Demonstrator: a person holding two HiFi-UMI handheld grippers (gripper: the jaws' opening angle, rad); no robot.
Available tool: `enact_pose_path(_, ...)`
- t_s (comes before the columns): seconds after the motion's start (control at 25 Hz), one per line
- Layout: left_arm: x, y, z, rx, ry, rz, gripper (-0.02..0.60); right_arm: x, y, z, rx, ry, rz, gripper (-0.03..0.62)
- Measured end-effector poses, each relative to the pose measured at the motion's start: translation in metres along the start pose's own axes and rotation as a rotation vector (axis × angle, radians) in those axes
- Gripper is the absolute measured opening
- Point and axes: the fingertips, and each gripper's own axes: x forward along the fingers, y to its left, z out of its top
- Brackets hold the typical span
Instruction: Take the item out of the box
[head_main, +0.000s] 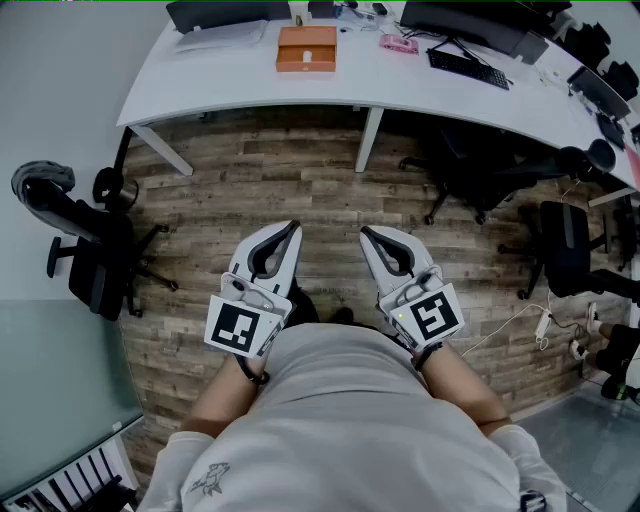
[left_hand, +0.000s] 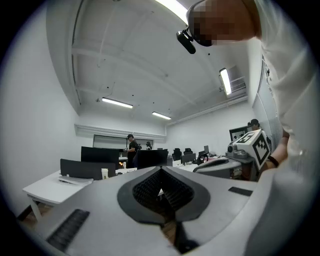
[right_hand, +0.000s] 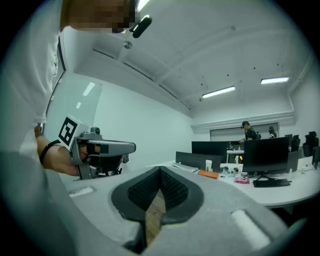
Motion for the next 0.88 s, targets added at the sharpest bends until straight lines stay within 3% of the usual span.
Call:
enact_pose_path(0.48, 0.008, 0.077, -0.024, -0.047, 0.036, -0.004, -0.002, 0.067, -0.017, -0.011, 0.02, 0.016, -0.012, 0.002)
enact_pose_path(0.88, 0.018, 0.205, -0.016, -0.058, 0.035, -0.059, -0.002, 0.172, -0.042, 0.003, -0.006, 0.066, -0.094, 0.002)
